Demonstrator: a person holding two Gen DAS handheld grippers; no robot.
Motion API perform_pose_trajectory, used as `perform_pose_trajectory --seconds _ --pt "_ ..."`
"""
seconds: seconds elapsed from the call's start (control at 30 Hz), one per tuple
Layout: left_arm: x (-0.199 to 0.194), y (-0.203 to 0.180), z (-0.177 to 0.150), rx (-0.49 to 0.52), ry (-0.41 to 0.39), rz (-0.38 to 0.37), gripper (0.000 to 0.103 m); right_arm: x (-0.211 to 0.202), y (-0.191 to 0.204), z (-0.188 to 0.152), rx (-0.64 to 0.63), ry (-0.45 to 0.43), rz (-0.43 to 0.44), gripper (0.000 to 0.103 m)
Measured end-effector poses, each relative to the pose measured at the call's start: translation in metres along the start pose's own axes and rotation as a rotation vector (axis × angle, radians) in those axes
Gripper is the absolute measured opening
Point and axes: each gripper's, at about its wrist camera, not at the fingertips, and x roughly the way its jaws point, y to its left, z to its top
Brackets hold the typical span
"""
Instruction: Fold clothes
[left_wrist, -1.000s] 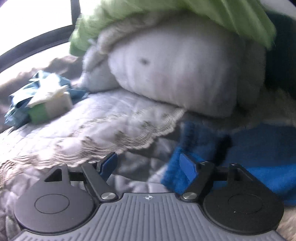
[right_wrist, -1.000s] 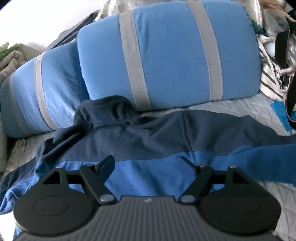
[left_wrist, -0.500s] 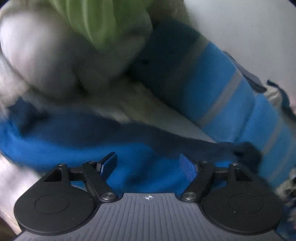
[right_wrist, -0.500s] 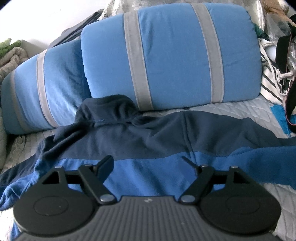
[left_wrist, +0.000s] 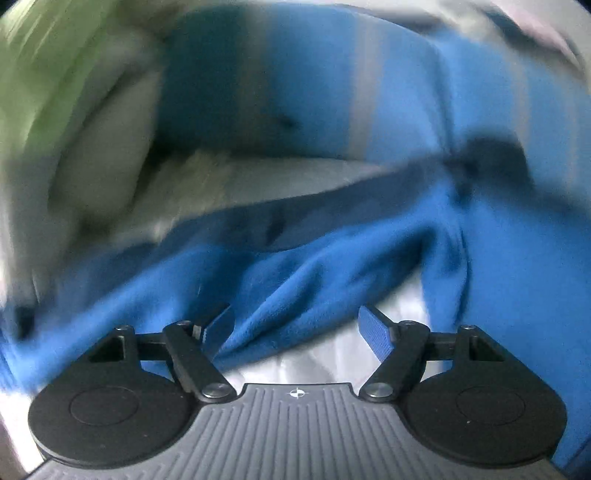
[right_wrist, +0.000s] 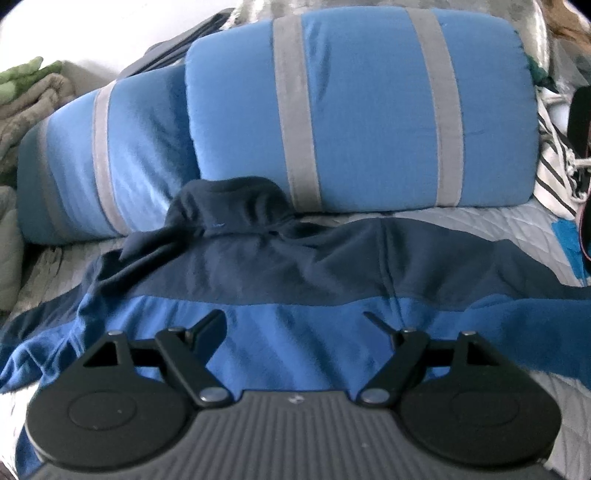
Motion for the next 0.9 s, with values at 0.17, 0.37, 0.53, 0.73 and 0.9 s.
perform_pose_trajectory --seconds 0.17,0.37,0.53,0.73,0.9 --pt "0.016 -0.047 -0.006 0.430 -0.041 0.060 0.074 0.000 0.010 -0.001 -0.035 -0.008 0.002 0.087" --pt "0.046 -0.048 0.001 0.520 -0.005 0.080 0.035 0.003 0.014 -0.002 -0.055 -0.005 -0.006 0.087" --pt "0.033 -0.048 -0.001 0.591 -0.027 0.078 0.011 0.002 0.012 -0.002 -0.052 -0.003 -0.011 0.087" --pt "0.018 -0.061 -0.026 0.807 -0.048 0.118 0.009 -0.001 0.010 -0.002 -0.051 -0.009 -0.010 0.087" --pt "0.028 -0.085 -0.039 0.950 -0.001 0.210 0.027 -0.002 0.010 -0.001 -0.051 -0.011 -0.010 0.087"
